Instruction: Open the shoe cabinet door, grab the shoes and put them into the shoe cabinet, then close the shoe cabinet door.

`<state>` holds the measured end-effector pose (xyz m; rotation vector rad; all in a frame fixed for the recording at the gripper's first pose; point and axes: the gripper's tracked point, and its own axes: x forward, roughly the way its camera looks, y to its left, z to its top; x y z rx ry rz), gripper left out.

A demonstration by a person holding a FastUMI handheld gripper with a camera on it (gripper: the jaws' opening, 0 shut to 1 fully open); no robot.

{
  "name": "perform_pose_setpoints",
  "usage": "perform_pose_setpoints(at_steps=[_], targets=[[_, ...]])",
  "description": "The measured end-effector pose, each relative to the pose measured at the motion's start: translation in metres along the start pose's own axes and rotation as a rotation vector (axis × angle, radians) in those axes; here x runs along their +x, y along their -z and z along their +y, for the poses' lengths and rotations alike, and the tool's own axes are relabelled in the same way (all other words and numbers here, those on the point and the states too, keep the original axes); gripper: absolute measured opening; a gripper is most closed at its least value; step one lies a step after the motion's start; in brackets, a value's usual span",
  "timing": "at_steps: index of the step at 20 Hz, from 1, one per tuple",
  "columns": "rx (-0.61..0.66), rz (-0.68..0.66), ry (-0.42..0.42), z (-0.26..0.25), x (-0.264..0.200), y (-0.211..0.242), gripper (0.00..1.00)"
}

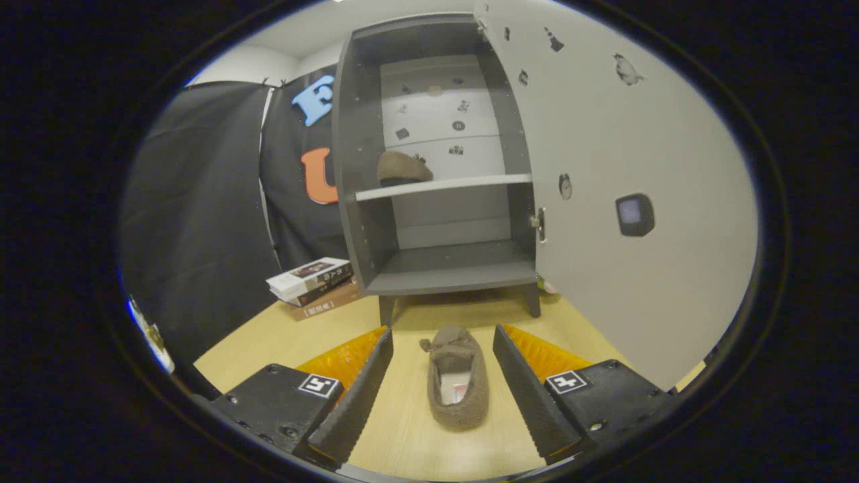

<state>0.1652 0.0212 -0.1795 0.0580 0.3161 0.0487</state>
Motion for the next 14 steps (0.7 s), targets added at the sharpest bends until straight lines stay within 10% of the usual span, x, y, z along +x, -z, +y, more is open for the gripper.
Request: perform_pose_setpoints(at_steps=[11,14], targets=[[-0.078,0.165,0.038,-0.008,0.035,0.047,0.71],[-0.021,0.222,0.028,-0.007,0.041,0.057,0.42]])
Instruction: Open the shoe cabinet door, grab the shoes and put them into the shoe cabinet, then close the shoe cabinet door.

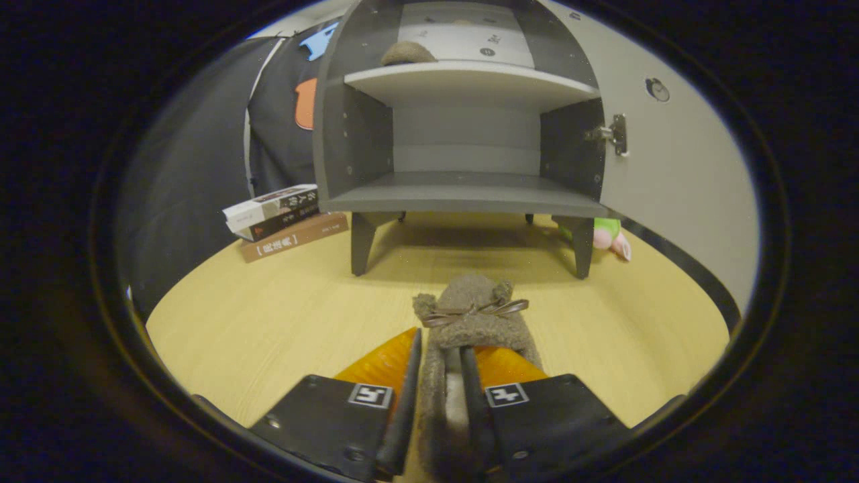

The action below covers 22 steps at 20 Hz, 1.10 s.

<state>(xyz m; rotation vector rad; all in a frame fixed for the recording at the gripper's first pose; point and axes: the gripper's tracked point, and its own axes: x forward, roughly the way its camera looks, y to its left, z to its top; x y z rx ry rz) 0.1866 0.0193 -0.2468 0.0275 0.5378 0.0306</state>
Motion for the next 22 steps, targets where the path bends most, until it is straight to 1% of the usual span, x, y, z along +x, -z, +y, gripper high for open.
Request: perform_pose_setpoints(at_steps=[1,2,4,5,8,10,13,19,22], targets=[[0.054,-0.013,-0.046,0.009,0.0,-0.004,0.3],[0.084,-0.032,-0.039,0.008,-0.003,-0.008,0.23],[0.096,-0.074,-0.069,0.002,-0.005,-0.013,0.09],[0.097,-0.095,-0.097,0.003,-0.008,-0.016,0.08],[0.088,-0.162,-0.127,0.001,-0.018,-0.03,0.07],[0.088,-0.177,-0.157,0.008,-0.032,-0.038,0.07],[0.06,-0.226,-0.144,0.009,-0.061,-0.062,0.07],[0.005,-0.33,-0.148,0.029,-0.15,-0.134,0.07],[0.024,-0.397,-0.16,0.04,-0.201,-0.186,0.07]])
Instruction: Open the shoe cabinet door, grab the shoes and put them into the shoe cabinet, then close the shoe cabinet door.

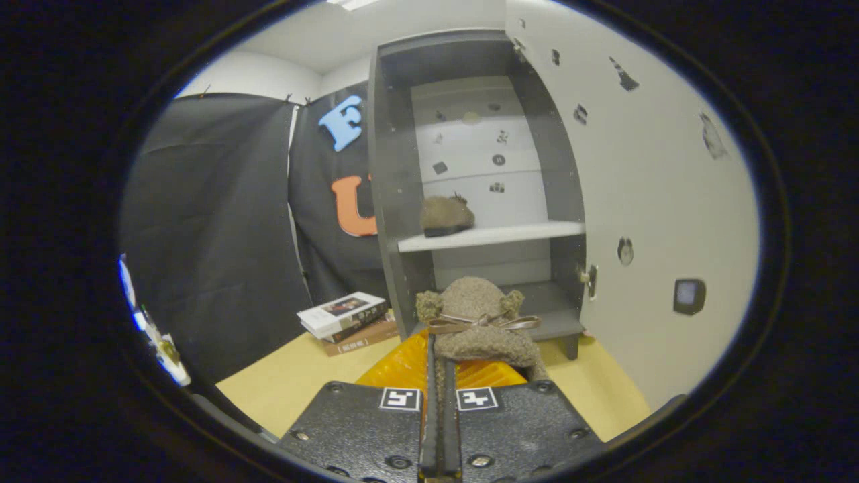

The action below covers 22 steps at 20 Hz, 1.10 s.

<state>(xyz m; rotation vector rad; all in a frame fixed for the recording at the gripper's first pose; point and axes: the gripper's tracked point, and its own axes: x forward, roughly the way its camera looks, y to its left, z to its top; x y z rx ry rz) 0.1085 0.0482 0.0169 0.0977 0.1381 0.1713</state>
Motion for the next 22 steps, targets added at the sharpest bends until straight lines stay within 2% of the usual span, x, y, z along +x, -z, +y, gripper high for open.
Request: perform_pose_setpoints(at_steps=[8,14,18,22], targets=[[-0.072,-0.204,0.042,0.015,-0.055,-0.202,0.07],[-0.13,-0.268,0.047,0.013,-0.056,-0.302,0.07],[-0.179,-0.224,0.042,0.014,-0.014,-0.32,0.07],[-0.181,-0.136,0.064,0.006,0.048,-0.309,0.07]])
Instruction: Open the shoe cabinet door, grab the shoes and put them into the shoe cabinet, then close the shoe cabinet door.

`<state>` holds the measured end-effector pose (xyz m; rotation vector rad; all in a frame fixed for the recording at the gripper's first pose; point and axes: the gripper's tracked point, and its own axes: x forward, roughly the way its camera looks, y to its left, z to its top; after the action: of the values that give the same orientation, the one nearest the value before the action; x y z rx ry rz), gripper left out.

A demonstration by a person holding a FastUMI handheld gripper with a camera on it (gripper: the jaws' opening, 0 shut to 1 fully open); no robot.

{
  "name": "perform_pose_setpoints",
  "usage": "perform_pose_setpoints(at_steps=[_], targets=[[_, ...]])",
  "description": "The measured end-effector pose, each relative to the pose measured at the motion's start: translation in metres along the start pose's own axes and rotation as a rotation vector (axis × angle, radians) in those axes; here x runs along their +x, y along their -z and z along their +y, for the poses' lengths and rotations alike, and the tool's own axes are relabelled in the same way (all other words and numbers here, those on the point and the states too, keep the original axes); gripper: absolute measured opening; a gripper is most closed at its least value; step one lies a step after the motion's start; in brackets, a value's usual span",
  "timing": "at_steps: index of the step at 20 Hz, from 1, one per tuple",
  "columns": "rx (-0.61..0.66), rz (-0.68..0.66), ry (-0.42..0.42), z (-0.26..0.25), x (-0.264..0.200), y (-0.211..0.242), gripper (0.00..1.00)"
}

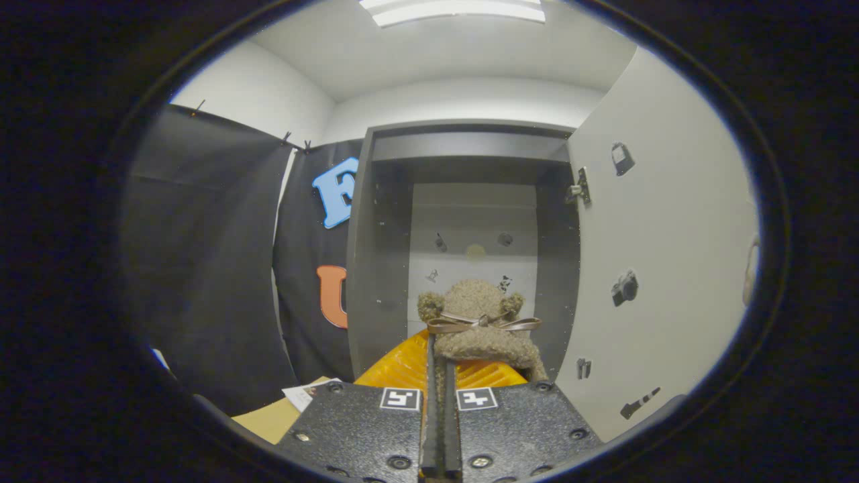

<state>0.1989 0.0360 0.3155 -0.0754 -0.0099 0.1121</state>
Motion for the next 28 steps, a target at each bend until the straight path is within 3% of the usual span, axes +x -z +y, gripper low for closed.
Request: perform_pose_setpoints(at_steps=[4,8,13,17,21,28], targets=[[-0.011,0.026,0.038,-0.014,0.057,0.016,0.07],[-0.078,0.081,0.15,-0.054,0.126,0.051,0.07],[-0.052,0.172,0.169,-0.081,0.19,0.106,0.07],[-0.013,0.239,0.203,-0.102,0.226,0.155,0.08],[0.0,0.281,0.184,-0.099,0.259,0.193,0.08],[0.024,0.318,0.193,-0.098,0.284,0.22,0.11]])
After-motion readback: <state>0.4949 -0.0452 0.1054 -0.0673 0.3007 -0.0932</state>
